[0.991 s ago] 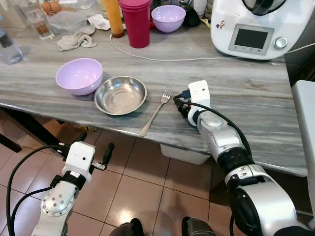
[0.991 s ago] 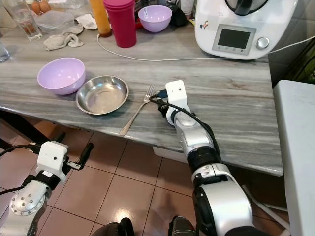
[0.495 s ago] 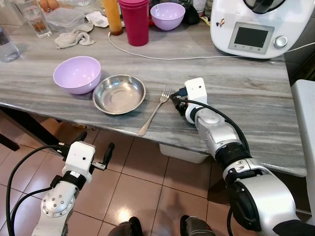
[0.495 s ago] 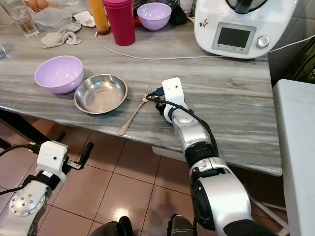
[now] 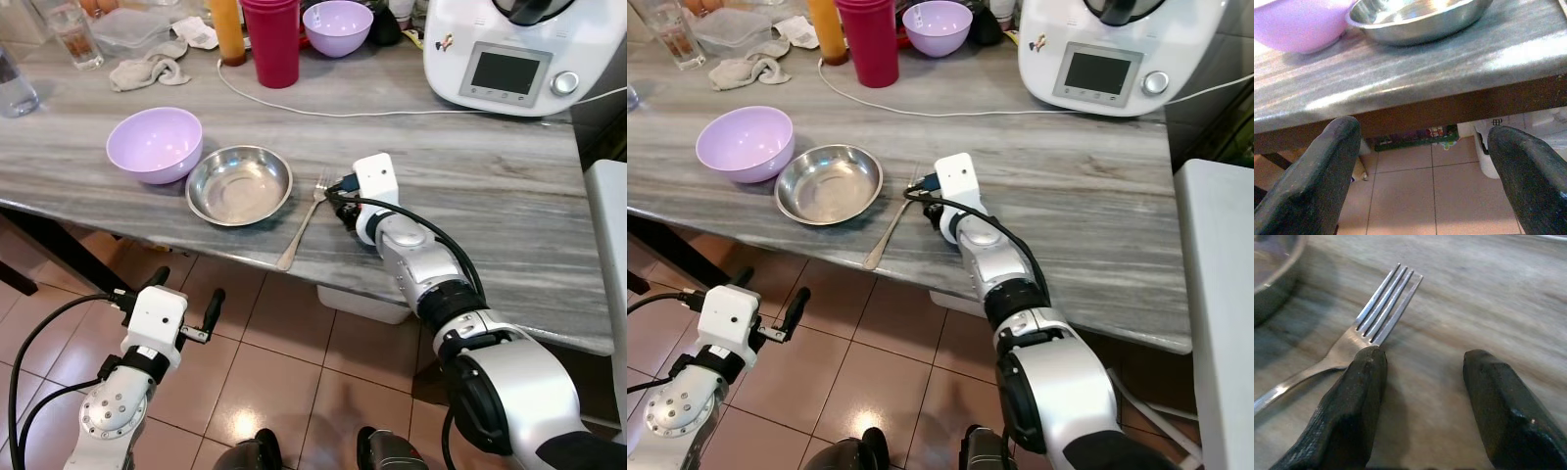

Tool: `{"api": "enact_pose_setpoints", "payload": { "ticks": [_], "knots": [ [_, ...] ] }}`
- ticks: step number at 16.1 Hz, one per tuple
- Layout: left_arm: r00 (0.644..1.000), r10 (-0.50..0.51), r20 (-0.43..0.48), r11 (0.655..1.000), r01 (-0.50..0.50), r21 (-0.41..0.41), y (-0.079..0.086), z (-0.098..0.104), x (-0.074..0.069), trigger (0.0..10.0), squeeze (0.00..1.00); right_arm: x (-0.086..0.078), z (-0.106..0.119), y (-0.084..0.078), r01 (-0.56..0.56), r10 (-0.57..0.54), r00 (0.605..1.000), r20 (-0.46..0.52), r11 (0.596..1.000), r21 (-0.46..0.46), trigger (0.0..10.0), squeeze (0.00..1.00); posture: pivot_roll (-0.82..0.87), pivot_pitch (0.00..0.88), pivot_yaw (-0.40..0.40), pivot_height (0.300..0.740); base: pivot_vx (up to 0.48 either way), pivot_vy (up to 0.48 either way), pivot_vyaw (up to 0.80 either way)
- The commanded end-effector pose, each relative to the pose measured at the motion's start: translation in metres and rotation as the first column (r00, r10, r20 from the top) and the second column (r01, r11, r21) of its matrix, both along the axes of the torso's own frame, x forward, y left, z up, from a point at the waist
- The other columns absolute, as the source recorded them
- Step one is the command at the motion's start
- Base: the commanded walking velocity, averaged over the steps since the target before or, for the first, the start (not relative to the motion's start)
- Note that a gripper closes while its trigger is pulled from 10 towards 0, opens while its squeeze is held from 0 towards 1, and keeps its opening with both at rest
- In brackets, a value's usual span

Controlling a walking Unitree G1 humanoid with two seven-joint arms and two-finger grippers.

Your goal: Setting the table

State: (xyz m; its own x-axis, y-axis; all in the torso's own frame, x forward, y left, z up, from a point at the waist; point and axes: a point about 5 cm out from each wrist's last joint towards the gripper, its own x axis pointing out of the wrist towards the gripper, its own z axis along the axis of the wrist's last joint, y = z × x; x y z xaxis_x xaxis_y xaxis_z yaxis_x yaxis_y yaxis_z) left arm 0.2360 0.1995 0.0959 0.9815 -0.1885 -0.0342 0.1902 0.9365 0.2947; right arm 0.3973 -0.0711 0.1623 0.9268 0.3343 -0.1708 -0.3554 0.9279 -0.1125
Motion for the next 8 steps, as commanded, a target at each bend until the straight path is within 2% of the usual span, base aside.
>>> {"api": "enact_pose_setpoints", "payload": {
  "ticks": [1,5,8],
  "knots": [
    [1.0,0.01,-0.008,1.0,-0.01,0.012,0.002,0.0,-0.003,10.0,0.0,-0.001,0.001,0.008,-0.028,0.028,1.0,-0.005,1.0,0.003,10.0,0.0,-0.09,0.235,0.03,0.74,0.0,0.0,0.0],
    [1.0,0.016,-0.006,1.0,-0.016,0.012,0.001,0.001,-0.005,10.0,0.0,-0.001,0.001,0.009,-0.029,0.029,1.0,0.003,1.0,0.004,10.0,0.0,-0.09,0.236,0.024,0.74,0.0,0.0,0.0],
    [1.0,0.008,0.03,1.0,-0.008,-0.002,-0.003,0.008,0.0,10.0,0.0,0.001,0.007,-0.004,0.033,-0.035,0.997,0.07,0.999,0.02,10.0,0.0,-0.09,0.222,0.024,0.74,0.0,0.0,0.0]
  ]
}}
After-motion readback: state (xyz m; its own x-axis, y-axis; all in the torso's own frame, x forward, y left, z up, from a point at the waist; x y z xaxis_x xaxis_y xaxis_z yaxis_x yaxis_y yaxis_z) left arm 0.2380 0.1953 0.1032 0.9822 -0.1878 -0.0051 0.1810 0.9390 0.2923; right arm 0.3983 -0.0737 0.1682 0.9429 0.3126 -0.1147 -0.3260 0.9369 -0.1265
